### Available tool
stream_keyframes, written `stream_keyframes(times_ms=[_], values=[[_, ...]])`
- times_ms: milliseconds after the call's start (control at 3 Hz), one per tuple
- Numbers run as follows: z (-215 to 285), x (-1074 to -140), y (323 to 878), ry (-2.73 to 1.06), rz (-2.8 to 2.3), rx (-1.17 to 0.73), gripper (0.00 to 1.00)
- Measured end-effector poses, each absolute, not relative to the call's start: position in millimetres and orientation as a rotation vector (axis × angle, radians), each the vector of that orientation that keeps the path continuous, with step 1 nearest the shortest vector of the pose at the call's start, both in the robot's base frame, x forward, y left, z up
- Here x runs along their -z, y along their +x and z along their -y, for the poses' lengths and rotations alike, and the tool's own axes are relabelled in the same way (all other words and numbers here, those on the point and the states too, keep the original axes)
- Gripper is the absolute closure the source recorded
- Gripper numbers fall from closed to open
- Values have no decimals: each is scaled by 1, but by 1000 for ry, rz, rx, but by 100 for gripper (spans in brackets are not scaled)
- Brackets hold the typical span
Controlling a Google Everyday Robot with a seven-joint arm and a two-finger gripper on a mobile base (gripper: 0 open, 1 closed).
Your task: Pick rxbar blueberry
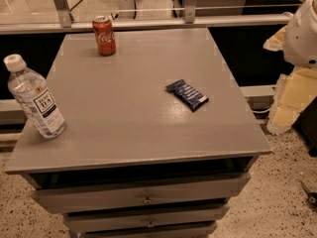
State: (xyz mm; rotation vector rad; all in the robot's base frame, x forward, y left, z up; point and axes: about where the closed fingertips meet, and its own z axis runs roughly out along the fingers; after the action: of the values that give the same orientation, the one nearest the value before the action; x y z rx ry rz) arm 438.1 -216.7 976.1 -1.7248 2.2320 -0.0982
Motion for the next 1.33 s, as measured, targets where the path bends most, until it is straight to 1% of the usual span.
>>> stream_keyframes(times_ms=[333, 667, 1000, 1333], values=[[215, -973, 442, -1719, -2226, 95, 0], [207, -960, 458, -1695, -2198, 78, 0], [191, -933, 499, -1629, -2162, 10, 0], [169, -902, 536, -1559, -2138, -97, 0]])
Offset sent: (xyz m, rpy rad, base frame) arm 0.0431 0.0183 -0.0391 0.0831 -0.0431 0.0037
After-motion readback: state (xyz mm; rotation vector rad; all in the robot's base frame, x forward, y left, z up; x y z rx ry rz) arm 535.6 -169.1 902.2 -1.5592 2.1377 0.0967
